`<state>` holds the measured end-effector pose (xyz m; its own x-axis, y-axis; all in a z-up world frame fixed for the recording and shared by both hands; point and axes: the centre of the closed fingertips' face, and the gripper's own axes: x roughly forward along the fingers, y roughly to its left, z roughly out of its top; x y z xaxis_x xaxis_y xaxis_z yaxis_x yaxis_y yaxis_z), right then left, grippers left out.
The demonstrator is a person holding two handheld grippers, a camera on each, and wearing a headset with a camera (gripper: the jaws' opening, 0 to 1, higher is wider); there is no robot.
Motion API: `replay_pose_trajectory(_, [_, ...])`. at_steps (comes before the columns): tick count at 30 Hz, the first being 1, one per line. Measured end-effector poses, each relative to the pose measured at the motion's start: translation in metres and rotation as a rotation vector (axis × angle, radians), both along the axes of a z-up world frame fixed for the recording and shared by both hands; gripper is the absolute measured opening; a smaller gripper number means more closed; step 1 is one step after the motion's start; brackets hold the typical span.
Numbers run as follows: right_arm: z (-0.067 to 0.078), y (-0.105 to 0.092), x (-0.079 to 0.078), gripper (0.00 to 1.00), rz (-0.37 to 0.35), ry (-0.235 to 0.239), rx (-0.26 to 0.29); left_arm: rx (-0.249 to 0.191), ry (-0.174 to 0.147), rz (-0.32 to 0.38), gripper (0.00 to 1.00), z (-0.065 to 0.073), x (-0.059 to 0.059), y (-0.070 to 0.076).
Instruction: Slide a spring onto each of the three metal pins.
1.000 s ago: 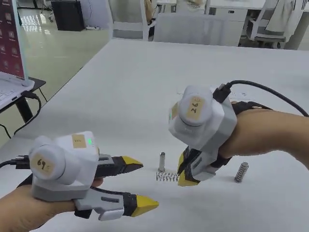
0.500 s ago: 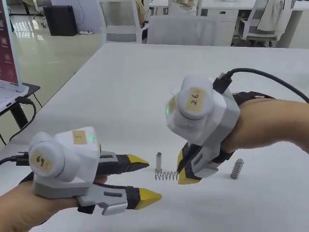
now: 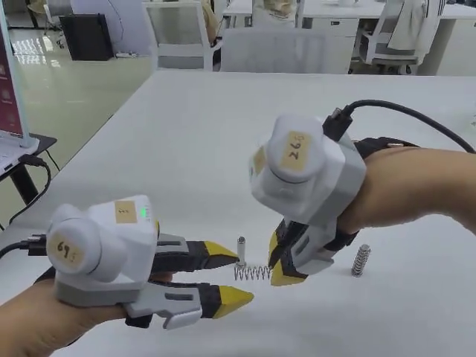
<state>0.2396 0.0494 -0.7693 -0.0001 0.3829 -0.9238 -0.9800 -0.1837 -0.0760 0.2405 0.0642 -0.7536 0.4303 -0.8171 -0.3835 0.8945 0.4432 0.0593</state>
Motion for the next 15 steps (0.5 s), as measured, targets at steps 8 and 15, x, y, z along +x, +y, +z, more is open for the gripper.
replay_pose_trajectory(8, [0.002, 0.001, -0.0019, 0.08, 0.023, -0.008, 0.0, -0.002, -0.01, -0.01, 0.16, 0.0009, -0.0013, -0.0015])
replay_pose_trajectory(15, [0.0036, 0.0012, -0.0047, 0.08, 0.045, -0.008, 0.003, -0.003, -0.021, -0.019, 0.09, 0.0019, -0.0019, -0.004])
